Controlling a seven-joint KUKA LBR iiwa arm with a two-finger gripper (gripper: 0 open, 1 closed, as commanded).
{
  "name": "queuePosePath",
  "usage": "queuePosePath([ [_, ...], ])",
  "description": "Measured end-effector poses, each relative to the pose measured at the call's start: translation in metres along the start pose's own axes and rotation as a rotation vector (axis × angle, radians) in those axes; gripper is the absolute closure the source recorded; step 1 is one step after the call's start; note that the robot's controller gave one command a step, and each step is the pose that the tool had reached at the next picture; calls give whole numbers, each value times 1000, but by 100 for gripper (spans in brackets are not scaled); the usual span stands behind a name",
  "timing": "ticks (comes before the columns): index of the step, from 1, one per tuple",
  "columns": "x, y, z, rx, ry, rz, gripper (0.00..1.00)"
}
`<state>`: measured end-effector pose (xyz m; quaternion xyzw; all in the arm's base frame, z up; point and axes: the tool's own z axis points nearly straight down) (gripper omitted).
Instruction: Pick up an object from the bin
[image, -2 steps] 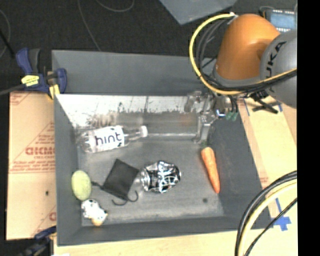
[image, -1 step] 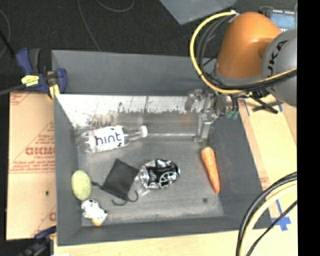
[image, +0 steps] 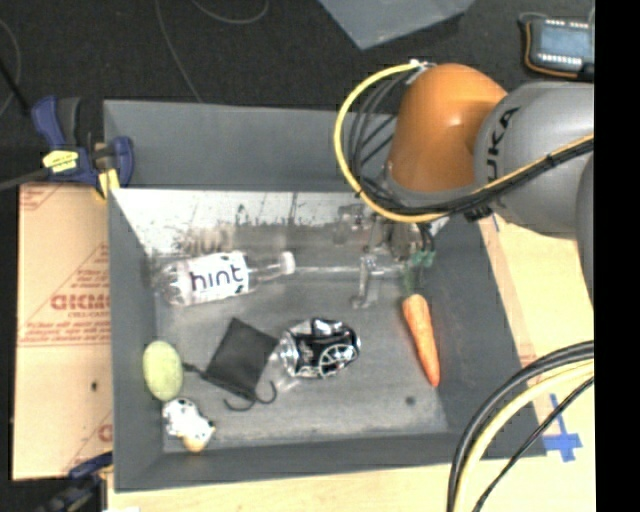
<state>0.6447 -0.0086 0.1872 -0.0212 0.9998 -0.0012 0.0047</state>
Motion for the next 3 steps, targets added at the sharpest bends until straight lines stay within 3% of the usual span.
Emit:
queuePosePath([
  [1,7,17,34,-8,6,39,0],
  [2,32,0,53,2,-2,68,0],
  [3,50,9,93,-5,1,-36,0],
])
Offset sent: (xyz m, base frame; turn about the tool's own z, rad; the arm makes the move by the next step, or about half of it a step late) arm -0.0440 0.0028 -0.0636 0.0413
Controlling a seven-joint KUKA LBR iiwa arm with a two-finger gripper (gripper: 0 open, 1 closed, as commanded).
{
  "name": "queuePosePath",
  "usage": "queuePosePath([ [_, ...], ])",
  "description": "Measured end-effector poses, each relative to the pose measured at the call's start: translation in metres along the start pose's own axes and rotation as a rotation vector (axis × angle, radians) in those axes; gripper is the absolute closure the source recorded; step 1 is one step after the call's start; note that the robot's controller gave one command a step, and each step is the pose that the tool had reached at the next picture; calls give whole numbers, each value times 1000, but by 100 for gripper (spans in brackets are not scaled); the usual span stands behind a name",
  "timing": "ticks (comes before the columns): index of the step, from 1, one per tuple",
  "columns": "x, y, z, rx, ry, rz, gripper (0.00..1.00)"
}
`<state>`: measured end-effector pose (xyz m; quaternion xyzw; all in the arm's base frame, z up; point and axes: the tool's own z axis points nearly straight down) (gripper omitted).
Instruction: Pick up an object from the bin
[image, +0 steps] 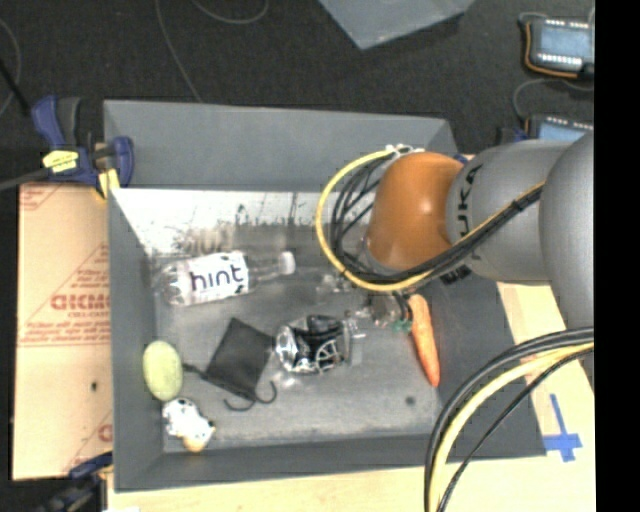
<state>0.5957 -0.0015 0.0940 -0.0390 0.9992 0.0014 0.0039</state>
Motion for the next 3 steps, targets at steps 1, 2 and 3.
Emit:
queuePosePath([
  [1,-2,3,38,-4,-25,10,100],
  [2,-2,2,34,-2,-25,21,100],
  [3,3,2,-7,-1,-11,20,100],
])
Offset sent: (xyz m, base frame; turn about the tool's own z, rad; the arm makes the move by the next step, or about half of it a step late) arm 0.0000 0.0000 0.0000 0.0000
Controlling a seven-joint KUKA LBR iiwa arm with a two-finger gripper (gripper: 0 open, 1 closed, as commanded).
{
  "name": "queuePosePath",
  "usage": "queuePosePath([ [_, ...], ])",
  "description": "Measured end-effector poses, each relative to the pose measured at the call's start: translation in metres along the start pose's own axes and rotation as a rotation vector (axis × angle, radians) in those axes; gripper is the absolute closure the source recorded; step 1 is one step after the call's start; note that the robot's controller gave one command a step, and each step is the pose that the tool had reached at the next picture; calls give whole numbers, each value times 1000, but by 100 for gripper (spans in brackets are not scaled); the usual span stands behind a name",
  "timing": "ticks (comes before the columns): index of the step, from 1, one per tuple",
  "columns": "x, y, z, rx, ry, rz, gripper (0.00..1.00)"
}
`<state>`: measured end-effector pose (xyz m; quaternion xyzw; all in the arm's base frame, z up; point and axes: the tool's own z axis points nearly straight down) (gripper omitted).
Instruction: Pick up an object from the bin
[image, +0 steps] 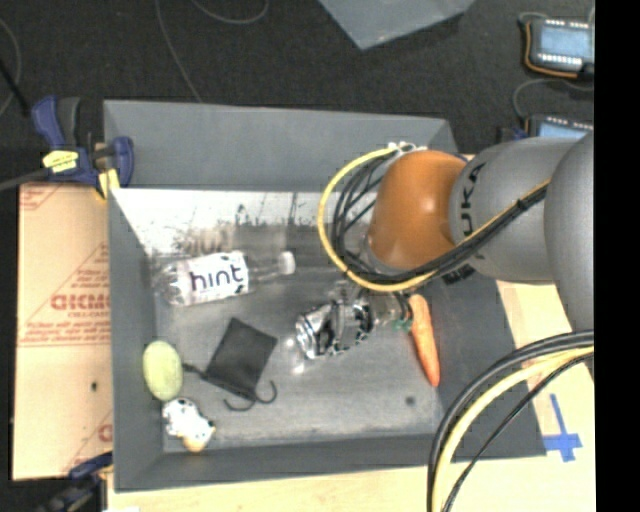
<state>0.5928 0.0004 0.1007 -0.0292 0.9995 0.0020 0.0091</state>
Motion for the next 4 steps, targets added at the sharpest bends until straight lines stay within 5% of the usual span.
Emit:
queuePosePath([
  [2,-3,1,-23,1,-14,9,100],
  [3,-5,33,-36,-1,-3,57,100],
  [4,-6,1,-110,2,-18,43,100],
])
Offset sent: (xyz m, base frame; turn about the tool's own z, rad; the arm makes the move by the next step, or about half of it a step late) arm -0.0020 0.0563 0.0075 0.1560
